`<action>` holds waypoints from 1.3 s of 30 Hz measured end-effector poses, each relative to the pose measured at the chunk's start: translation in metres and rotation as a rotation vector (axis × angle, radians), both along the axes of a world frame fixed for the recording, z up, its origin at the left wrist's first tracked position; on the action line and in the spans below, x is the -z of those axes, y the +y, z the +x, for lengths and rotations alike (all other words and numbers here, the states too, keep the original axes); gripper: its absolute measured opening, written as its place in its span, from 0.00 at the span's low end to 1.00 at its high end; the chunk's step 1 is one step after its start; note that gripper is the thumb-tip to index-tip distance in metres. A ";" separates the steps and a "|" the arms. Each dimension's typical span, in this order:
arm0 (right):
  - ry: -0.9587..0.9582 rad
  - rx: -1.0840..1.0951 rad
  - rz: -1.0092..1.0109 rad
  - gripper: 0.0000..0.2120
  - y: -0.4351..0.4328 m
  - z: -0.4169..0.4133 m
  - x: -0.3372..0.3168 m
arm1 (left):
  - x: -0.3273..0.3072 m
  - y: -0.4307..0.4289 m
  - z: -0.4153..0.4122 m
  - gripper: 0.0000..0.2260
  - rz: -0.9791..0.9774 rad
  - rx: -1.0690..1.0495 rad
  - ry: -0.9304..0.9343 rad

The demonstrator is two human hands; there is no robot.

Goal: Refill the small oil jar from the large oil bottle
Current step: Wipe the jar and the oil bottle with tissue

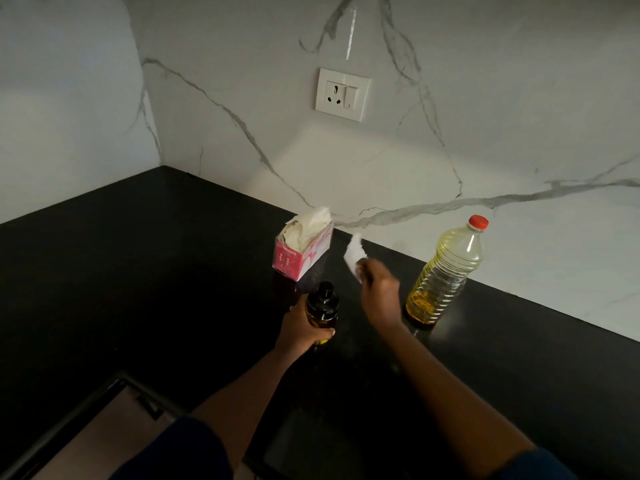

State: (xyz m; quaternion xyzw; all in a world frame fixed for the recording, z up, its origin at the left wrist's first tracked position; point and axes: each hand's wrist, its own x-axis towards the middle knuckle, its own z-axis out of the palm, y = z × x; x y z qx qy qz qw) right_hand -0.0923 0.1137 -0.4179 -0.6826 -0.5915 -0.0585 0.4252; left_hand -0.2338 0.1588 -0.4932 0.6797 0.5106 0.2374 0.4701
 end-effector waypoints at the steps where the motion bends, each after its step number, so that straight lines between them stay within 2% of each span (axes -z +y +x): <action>1: 0.015 -0.055 -0.029 0.08 -0.006 -0.008 0.006 | 0.000 -0.001 0.000 0.36 0.006 0.001 0.009; 5: 0.186 -0.152 -0.271 0.06 -0.023 -0.030 0.025 | -0.003 0.000 0.002 0.36 0.037 0.019 0.068; 7: 0.227 -0.159 -0.311 0.07 -0.028 -0.036 0.027 | -0.006 -0.001 0.003 0.35 0.057 0.030 0.096; 12: 0.108 -0.149 -0.221 0.18 -0.038 -0.045 0.032 | -0.007 -0.002 0.005 0.30 0.097 0.009 0.126; 14: 0.163 -0.116 -0.186 0.15 -0.042 -0.047 0.031 | -0.008 -0.003 0.005 0.33 0.092 0.013 0.130; 17: 0.283 -0.030 -0.117 0.07 -0.039 -0.048 0.025 | -0.007 -0.004 0.005 0.35 0.098 0.002 0.126; 21: 0.404 0.088 -0.017 0.06 -0.024 -0.049 0.024 | -0.008 -0.005 0.006 0.38 0.119 0.005 0.162; 24: 0.481 0.136 -0.072 0.08 -0.019 -0.054 0.029 | -0.011 -0.006 0.006 0.39 0.115 0.007 0.195; 28: 0.428 0.036 -0.154 0.14 -0.020 -0.060 0.037 | -0.011 -0.007 0.007 0.35 0.102 -0.003 0.194; 33: 0.701 0.007 -0.248 0.13 -0.012 -0.051 0.025 | -0.009 -0.008 0.009 0.37 0.109 -0.025 0.187; 39: 0.650 0.029 -0.278 0.16 -0.023 -0.052 0.031 | -0.007 -0.007 0.011 0.34 0.120 -0.042 0.241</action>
